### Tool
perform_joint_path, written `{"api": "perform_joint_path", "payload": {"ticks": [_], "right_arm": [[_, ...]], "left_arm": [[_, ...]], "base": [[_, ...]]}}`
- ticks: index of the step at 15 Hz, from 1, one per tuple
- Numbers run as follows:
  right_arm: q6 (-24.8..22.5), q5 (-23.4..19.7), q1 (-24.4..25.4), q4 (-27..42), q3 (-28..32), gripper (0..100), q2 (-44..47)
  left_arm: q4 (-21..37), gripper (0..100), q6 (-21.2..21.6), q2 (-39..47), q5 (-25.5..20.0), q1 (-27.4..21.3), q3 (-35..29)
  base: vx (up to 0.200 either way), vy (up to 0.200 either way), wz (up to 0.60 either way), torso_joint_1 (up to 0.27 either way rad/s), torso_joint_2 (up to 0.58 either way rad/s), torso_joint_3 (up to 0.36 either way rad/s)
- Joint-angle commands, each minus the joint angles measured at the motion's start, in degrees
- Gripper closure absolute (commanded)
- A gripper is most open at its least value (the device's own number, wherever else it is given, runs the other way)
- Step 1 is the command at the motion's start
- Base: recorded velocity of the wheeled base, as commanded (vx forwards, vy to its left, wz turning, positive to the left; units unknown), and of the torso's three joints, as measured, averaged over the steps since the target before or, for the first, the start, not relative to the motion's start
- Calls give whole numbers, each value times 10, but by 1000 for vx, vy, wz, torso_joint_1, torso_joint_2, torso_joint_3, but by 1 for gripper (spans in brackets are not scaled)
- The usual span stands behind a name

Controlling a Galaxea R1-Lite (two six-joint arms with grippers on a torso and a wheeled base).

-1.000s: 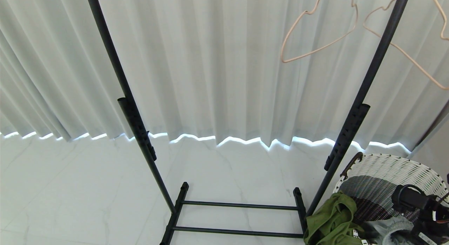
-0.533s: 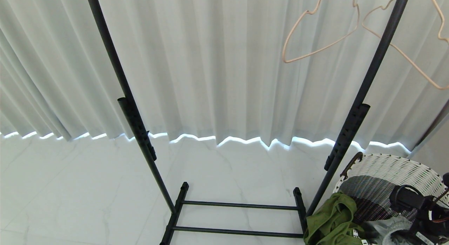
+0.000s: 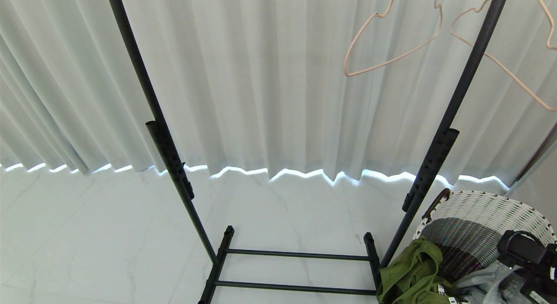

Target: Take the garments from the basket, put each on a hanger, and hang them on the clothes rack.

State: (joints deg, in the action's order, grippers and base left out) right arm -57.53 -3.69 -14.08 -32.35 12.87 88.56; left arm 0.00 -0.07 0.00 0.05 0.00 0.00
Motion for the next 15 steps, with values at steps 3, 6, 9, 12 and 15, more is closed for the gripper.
{"api": "perform_joint_path", "payload": {"ticks": [3, 6, 9, 12, 15], "right_arm": [[0, 21, -59, 179, 39, 100, -231], [15, 21, -94, 438, 191, 100, -361], [44, 21, -99, 609, 330, 100, -418], [46, 20, -98, 658, 391, 100, -445], [46, 20, -98, 658, 394, 100, -462]], "left_arm": [[0, 0, 0, 0, 0, 0, 0], [0, 0, 0, 0, 0, 0, 0], [0, 0, 0, 0, 0, 0, 0], [0, 0, 9, 0, 0, 0, 0], [0, 0, 11, 0, 0, 0, 0]], "base": [[0, 0, 0, 0, 0, 0], [0, 0, 0, 0, 0, 0], [0, 0, 0, 0, 0, 0], [0, 0, 0, 0, 0, 0], [0, 0, 0, 0, 0, 0]]}}
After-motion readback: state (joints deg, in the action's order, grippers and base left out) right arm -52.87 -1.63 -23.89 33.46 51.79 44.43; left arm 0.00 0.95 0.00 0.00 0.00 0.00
